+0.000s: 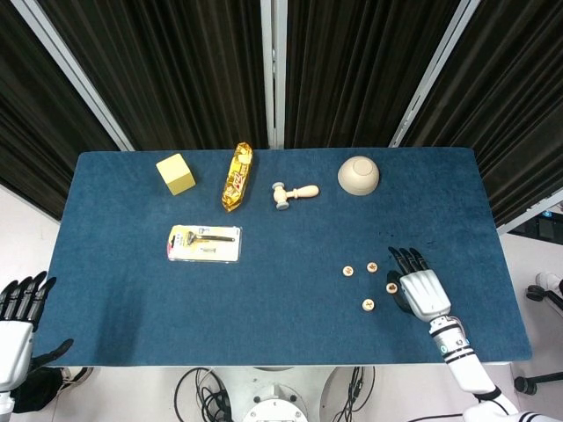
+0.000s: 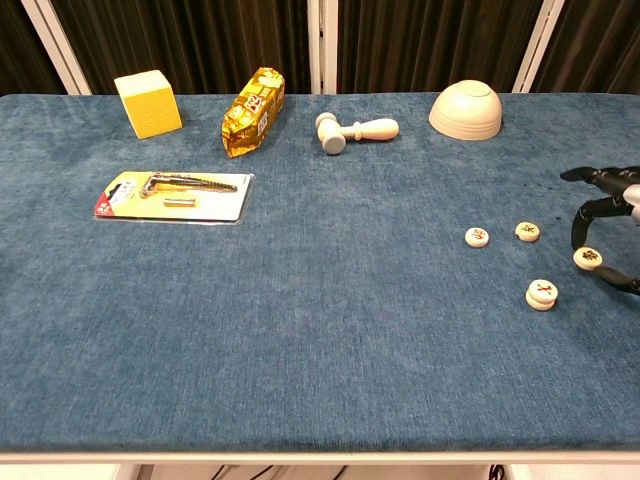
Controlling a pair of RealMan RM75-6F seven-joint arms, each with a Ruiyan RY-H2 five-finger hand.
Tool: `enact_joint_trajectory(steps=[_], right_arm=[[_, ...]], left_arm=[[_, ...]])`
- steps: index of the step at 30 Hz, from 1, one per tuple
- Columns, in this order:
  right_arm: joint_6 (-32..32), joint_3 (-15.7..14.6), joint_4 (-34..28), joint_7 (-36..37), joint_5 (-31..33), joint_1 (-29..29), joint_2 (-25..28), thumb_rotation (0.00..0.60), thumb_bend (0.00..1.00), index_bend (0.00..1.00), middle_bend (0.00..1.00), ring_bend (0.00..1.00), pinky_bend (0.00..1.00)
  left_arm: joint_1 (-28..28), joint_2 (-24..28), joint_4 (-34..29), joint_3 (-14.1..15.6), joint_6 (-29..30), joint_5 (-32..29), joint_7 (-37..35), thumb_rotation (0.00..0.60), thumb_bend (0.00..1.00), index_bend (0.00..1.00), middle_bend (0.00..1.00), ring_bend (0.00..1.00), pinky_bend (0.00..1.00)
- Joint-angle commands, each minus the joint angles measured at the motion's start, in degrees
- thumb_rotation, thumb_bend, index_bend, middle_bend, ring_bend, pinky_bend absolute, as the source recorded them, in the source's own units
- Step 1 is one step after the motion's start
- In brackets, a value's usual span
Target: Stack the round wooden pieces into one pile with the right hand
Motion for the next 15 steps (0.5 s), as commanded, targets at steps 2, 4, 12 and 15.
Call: enact_joint_trajectory(steps=[2, 4, 12, 15], right_arm=[[1.78, -0.64, -3.99, -1.08, -2.86, 0.12, 1.83, 0.600, 0.35, 0.52, 0.03, 0.00, 0.00], [2.00, -1.07, -5.70, -2.13, -3.85, 0.22, 2.37, 0.600, 0.35, 0.52, 0.03, 0.00, 0.00], [0.26, -2.78, -9.16, -6.13, -5.17, 0.49, 2.72, 0.600, 0.35, 0.53, 0.03, 0.00, 0.00], [-0.53, -2.81, -9.02, -6.84, -4.70, 0.60, 2.21, 0.600, 0.35, 0.53, 0.03, 0.00, 0.00]], left_arm=[[-0.06, 0.01, -0.02, 0.01, -0.16, -0.04, 0.03, 0.600, 0.09, 0.02, 0.00, 0.00, 0.00], [-0.07, 0.01, -0.03, 0.00, -0.17, -0.06, 0.05, 0.600, 0.09, 0.02, 0.00, 0.00, 0.00], [0.00, 0.08, -0.03, 0.01, -0.03, -0.02, -0.04, 0.600, 0.09, 0.03, 0.00, 0.00, 0.00], [0.03, 0.09, -0.01, 0.00, 0.04, -0.02, -0.02, 0.600, 0.09, 0.03, 0.00, 0.00, 0.00]])
